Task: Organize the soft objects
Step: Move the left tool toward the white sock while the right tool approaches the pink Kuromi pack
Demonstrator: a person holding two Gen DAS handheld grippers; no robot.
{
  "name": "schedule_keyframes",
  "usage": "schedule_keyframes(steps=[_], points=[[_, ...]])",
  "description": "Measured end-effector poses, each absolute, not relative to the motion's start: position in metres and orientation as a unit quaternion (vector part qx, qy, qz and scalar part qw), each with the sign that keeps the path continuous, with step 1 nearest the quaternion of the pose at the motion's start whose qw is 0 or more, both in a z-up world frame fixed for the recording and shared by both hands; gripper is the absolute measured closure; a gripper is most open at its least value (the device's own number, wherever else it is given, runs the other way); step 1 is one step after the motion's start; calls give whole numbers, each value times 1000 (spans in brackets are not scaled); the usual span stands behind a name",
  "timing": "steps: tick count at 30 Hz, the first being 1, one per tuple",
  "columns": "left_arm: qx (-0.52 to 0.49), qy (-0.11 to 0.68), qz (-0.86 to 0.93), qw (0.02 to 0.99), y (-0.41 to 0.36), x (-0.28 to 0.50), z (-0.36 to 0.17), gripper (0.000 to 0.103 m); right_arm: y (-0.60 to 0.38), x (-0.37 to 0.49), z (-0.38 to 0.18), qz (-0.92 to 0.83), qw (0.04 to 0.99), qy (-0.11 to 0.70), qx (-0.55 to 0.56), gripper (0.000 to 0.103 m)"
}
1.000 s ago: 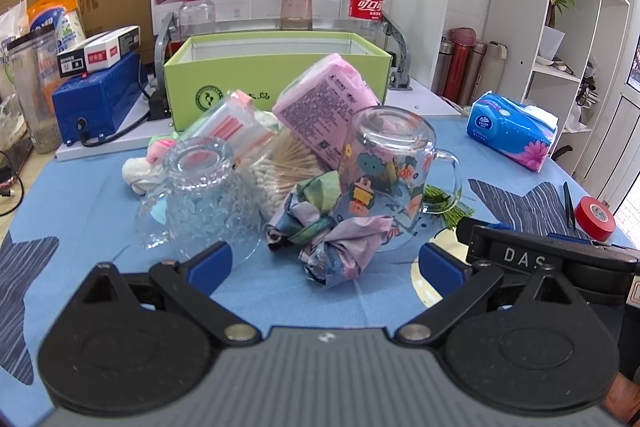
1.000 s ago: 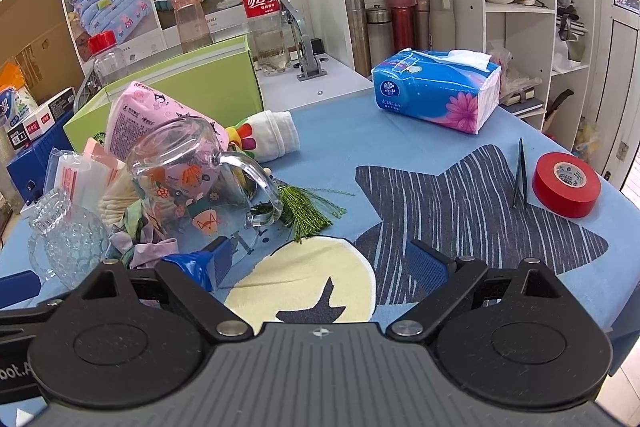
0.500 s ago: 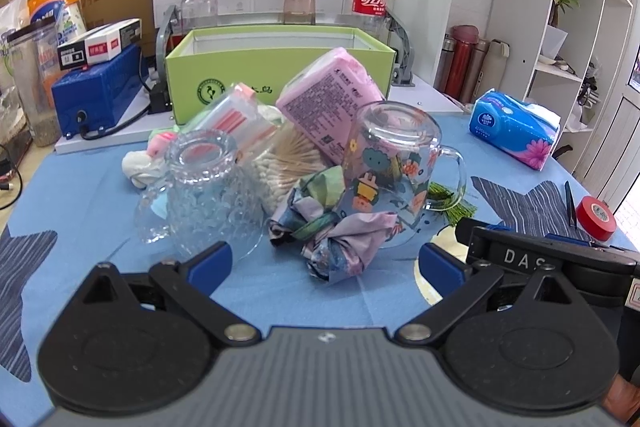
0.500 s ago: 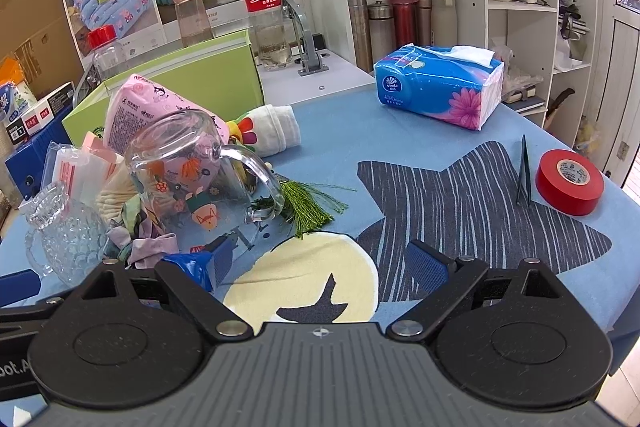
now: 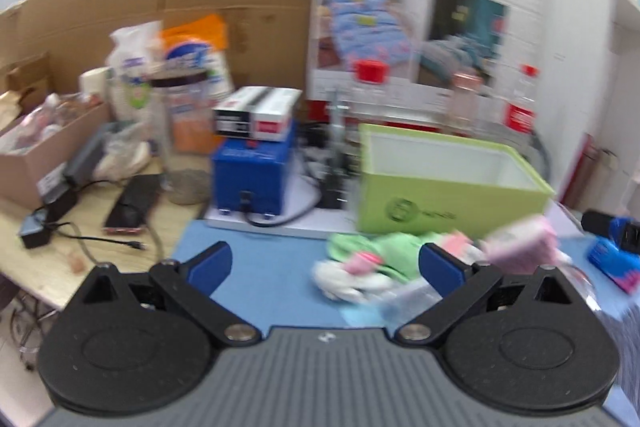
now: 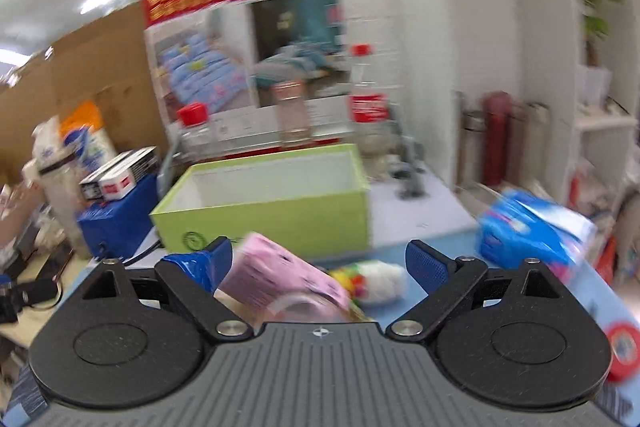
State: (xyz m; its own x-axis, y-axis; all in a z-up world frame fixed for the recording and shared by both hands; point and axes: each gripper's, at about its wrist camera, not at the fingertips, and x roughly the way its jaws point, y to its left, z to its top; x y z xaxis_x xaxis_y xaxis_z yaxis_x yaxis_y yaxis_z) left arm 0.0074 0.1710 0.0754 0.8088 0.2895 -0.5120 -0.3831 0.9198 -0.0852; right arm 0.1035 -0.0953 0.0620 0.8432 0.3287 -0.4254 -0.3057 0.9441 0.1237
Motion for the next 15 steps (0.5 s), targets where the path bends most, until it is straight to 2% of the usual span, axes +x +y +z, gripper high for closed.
schedule_keyframes(steps=[4, 8, 15], points=[[-112, 260, 208, 936, 203, 24, 76, 4, -48, 153, 54, 212, 939, 267, -32, 22], [-91, 283, 198, 934, 212, 53, 70, 4, -47, 173, 38, 199, 929, 304, -71, 22], [-98, 370, 127, 915, 211, 131, 29, 4, -123, 186, 49, 141, 947, 287, 19, 22]])
